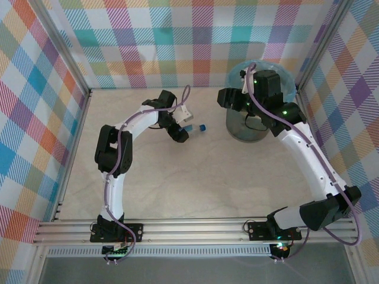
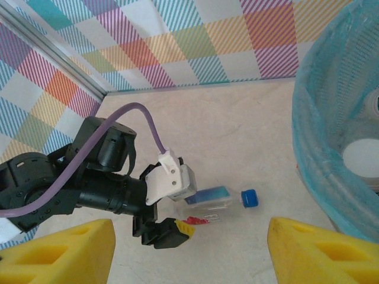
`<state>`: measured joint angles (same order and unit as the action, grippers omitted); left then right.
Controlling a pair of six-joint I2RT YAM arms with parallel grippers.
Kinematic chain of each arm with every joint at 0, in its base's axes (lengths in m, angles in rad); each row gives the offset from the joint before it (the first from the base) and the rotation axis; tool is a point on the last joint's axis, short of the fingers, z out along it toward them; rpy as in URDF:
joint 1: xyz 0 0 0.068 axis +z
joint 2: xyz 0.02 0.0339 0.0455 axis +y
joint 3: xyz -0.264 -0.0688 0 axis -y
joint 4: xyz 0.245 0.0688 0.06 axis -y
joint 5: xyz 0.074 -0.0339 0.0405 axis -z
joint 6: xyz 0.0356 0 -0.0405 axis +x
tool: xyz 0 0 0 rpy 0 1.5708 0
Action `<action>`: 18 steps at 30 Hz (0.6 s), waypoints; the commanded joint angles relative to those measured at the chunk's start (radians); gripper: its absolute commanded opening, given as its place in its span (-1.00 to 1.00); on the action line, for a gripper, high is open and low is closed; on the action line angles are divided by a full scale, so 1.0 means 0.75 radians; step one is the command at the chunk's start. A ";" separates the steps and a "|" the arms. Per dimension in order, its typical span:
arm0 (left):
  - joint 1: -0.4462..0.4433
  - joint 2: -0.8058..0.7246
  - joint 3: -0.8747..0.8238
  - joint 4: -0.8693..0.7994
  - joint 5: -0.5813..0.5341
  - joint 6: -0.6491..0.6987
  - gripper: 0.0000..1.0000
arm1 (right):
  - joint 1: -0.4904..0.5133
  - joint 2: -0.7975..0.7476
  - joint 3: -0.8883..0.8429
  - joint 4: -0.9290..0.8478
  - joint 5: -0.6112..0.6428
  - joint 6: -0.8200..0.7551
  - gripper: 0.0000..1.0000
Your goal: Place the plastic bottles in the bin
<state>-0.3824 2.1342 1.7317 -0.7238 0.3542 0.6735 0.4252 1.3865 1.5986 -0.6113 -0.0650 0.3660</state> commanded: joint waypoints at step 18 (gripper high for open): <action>0.001 0.128 0.056 -0.052 -0.057 0.006 0.39 | -0.002 -0.037 0.020 -0.036 0.002 -0.082 0.40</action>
<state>-0.3828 2.2086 1.7477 -0.7521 0.3195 0.6758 0.4252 1.3865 1.5986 -0.6254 -0.0647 0.3256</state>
